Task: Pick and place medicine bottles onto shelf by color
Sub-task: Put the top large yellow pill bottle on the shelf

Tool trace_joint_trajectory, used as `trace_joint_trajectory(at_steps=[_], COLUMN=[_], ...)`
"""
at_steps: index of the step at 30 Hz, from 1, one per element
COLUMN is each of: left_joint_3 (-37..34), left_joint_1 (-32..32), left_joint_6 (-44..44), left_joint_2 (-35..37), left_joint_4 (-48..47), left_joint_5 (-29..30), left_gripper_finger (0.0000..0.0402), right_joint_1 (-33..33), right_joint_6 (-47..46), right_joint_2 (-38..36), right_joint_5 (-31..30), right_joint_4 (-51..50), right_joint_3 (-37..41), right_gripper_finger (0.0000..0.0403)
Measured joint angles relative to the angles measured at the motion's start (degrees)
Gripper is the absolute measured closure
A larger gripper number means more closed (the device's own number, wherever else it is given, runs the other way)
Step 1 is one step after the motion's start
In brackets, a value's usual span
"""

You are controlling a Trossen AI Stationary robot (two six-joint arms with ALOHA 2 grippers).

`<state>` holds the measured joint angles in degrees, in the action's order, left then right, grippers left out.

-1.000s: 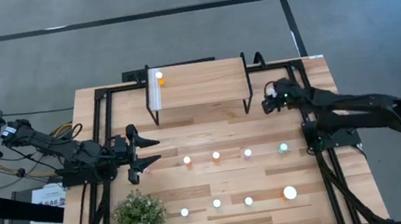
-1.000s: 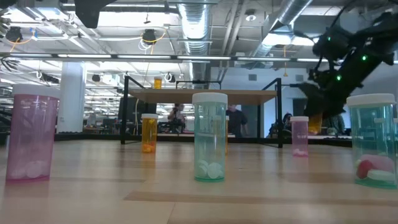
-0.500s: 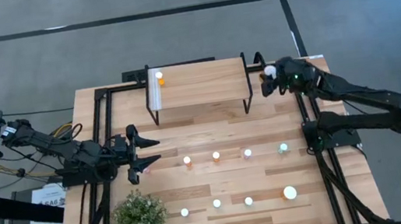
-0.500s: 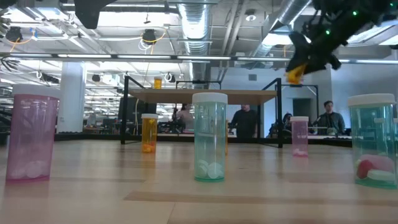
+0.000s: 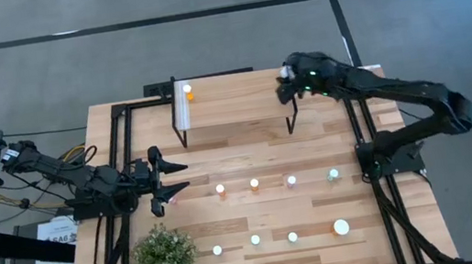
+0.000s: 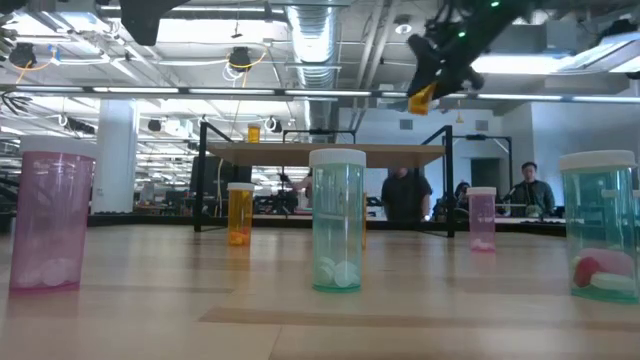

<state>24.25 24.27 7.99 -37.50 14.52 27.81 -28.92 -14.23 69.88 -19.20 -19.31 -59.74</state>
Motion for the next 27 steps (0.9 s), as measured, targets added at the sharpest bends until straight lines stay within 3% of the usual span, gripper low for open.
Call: trace_joint_trajectory(at_steps=[13,27], left_joint_3=[0.0,0.0], left_joint_1=[0.0,0.0], left_joint_6=[0.0,0.0], left_joint_2=[0.0,0.0], left_joint_4=[0.0,0.4], left_joint_5=[-0.4,-0.4], left_gripper_finger=[0.0187,0.0187], right_joint_1=[-2.5,-4.2], right_joint_6=[2.1,2.1], right_joint_2=[15.2,17.6], right_joint_5=[1.6,5.9], right_joint_4=[0.3,0.2], right_joint_3=[-6.8,-6.8], right_gripper_finger=[0.0179,0.0157])
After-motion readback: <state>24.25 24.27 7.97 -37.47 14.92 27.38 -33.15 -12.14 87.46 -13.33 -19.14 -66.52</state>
